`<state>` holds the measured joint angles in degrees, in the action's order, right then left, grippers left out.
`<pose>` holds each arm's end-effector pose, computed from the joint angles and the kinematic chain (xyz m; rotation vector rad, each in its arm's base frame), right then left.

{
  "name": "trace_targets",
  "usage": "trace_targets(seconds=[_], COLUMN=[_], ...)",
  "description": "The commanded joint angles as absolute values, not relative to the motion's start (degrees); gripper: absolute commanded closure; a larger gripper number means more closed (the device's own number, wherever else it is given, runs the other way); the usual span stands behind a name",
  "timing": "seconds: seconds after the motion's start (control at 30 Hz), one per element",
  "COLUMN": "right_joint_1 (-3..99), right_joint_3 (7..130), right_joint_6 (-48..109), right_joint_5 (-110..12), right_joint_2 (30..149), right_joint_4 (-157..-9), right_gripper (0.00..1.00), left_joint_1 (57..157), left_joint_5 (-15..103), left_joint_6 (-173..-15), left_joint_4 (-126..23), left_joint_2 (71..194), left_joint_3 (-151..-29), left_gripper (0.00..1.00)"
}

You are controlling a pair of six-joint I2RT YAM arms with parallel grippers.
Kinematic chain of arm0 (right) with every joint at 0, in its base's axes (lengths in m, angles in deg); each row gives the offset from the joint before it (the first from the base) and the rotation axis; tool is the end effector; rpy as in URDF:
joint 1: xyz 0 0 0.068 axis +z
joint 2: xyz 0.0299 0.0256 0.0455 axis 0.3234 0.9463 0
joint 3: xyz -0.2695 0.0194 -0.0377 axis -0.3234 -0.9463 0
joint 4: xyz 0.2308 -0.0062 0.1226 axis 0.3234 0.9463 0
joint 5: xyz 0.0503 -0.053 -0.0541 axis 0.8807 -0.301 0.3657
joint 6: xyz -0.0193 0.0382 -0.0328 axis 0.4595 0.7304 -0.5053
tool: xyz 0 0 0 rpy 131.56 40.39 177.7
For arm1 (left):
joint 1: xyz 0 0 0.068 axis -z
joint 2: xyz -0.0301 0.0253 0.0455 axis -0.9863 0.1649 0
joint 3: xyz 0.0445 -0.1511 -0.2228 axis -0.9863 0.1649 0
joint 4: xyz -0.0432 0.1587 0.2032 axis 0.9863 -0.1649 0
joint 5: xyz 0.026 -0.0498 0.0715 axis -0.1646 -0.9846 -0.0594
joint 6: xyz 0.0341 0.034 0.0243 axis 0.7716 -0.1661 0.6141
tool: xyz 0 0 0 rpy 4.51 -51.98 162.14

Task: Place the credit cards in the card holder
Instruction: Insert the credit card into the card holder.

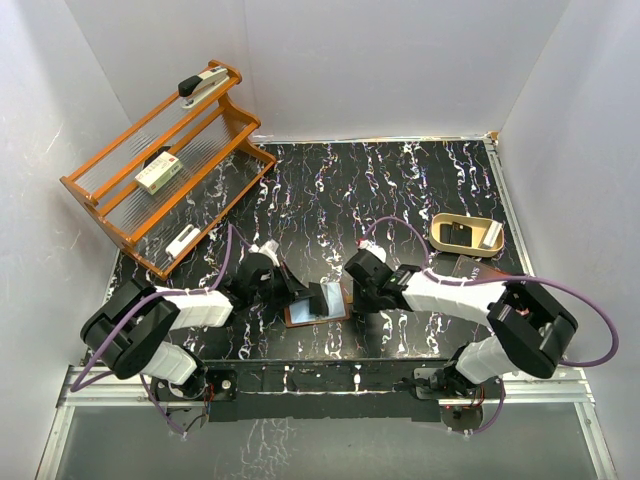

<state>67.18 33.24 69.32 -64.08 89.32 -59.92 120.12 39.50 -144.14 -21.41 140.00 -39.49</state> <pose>0.1699 0.1843 0.1609 -0.0243 2.7339 0.3353 0.1903 -0.1675 0.1393 -0.3022 2.3130 -1.2346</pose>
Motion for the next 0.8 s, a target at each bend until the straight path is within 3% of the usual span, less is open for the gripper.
trace_targets(seconds=[0.0, 0.63, 0.77], right_joint_1=[67.3, 68.78, 68.76], right_joint_3=[31.56, 28.88, 33.2], right_joint_6=[71.05, 76.72, 76.32], right_joint_5=[-62.91, -59.57, -61.1], right_joint_2=[87.21, 81.23, 77.79], right_joint_4=[-63.16, -63.35, -60.23], right_gripper=[1.0, 1.0, 0.87], left_joint_1=[120.37, 120.42, 120.39], left_joint_5=[43.25, 42.74, 42.66], left_joint_6=[-142.39, -143.93, -143.97], left_joint_4=[-21.03, -16.69, -17.89], left_joint_2=[138.49, 135.24, 133.56], left_joint_3=[-37.7, -33.91, -34.53], left_gripper=[1.0, 1.0, 1.0])
